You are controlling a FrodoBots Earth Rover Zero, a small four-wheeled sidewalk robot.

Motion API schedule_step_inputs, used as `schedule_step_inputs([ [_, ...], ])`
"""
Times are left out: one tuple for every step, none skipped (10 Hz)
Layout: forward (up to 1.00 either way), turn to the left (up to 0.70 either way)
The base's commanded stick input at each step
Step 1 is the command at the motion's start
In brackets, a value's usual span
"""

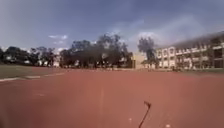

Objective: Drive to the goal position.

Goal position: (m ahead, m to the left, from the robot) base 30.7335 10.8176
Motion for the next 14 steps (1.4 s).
schedule_step_inputs([
  [0.70,0.00],
  [0.70,0.00],
  [0.70,0.00],
  [0.70,0.00],
  [0.70,0.00],
  [0.70,0.00],
  [0.70,0.00],
  [0.70,0.00],
  [0.70,-0.21],
  [0.70,-0.28],
  [0.70,-0.34],
  [0.70,-0.35],
  [0.70,-0.35],
  [0.70,-0.28],
])
